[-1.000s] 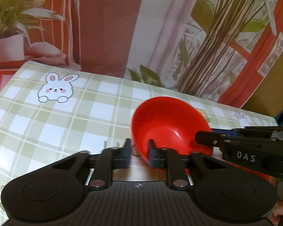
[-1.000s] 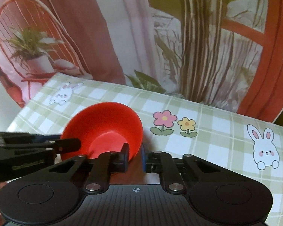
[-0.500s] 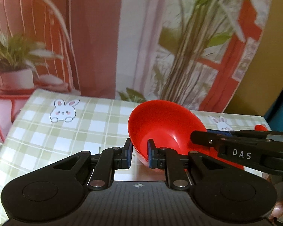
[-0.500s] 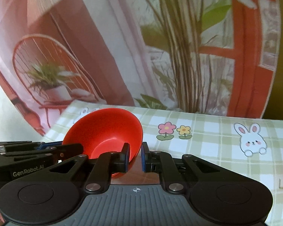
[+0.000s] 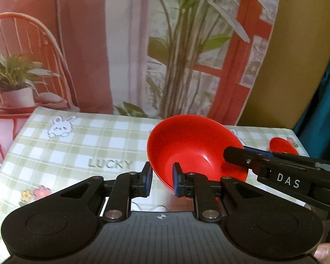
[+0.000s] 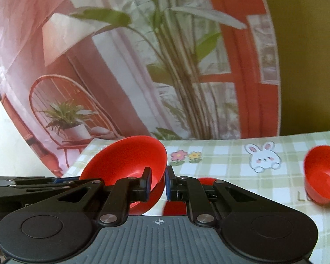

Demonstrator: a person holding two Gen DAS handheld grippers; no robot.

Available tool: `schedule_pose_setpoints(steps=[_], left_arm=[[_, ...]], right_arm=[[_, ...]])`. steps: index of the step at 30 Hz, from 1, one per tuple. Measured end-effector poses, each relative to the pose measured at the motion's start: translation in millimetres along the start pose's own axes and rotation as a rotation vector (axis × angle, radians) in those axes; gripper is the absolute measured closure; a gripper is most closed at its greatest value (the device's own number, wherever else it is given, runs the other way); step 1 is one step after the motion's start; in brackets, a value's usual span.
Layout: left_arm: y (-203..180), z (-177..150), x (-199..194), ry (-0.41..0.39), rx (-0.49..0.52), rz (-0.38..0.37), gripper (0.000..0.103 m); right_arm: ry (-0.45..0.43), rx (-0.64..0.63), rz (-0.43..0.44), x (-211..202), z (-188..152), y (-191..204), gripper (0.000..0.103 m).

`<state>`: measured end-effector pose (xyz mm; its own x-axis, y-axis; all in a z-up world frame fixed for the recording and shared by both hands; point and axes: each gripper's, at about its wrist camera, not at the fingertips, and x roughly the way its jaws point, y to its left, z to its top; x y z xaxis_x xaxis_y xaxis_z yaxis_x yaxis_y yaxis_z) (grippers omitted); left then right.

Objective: Organize plates and bowls

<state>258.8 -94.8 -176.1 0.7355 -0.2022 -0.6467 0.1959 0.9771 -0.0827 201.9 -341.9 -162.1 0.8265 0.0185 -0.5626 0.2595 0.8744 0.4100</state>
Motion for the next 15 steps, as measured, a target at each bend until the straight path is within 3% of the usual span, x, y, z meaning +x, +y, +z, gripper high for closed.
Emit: schedule_pose_setpoints(steps=[15], left_arm=[[-40.3, -11.8, 37.8, 0.087, 0.061, -0.079, 0.084]], right_arm=[[0.013, 0.129, -0.047, -7.3, -22.5, -62.5, 0.090]])
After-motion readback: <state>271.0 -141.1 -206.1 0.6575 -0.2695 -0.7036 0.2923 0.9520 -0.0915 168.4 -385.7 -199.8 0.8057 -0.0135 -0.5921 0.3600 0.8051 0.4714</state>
